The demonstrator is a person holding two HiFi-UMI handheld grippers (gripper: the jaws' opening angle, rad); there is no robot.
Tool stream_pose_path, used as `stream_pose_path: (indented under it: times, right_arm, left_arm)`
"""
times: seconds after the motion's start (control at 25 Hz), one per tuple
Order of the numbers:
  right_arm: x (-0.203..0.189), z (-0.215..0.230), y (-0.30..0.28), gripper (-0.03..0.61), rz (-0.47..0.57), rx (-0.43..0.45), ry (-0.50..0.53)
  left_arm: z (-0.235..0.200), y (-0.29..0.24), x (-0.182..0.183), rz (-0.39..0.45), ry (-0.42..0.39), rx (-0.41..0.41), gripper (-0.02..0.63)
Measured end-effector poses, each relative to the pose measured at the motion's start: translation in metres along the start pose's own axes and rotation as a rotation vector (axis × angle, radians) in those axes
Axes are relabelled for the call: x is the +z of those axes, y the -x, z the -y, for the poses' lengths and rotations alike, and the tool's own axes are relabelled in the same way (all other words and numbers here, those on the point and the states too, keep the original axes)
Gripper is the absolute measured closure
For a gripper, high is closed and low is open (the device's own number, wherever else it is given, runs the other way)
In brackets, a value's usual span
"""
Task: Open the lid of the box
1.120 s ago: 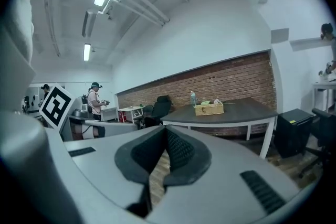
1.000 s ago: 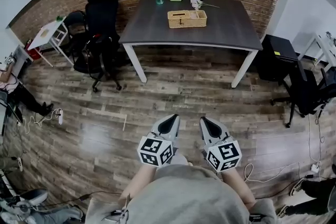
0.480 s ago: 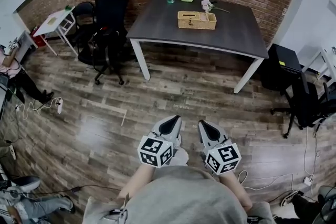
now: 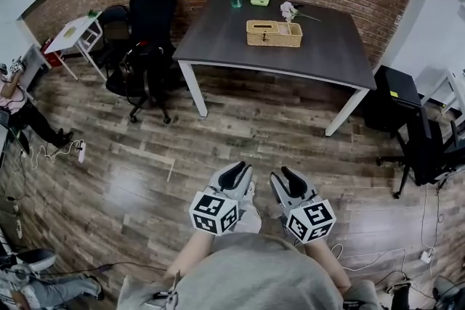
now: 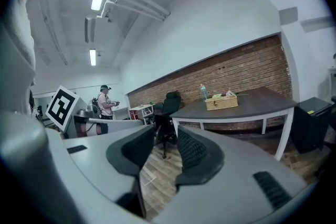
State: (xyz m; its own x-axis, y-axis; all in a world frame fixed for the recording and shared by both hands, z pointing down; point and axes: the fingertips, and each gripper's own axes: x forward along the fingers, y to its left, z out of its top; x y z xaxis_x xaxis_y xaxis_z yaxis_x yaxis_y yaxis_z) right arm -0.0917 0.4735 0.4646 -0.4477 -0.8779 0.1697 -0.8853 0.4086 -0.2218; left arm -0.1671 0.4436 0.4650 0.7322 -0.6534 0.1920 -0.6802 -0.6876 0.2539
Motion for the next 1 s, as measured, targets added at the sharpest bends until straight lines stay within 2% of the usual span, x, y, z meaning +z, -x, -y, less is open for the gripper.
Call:
stream_pose_path:
  times: [0.2,0.4,1.0]
  right_arm:
    - [0.01,0.027,-0.033,0.39,-0.006,0.013,-0.007]
    - [0.029,0.058,-0.074,0.371,-0.01,0.016,-0.005]
    - [0.077,0.135,-0.185,0.373,-0.003,-0.031,-0.026]
  left_arm:
    - [-0.023,-0.033,0.01,-0.003,-0.007,-0.003,0.497]
    - [-0.051,-0.073,0.028,0.0,-0.003,-0.01,0.46]
    - [-0.133,-0.186,0.083,-0.015,-0.003,-0.055,0.457]
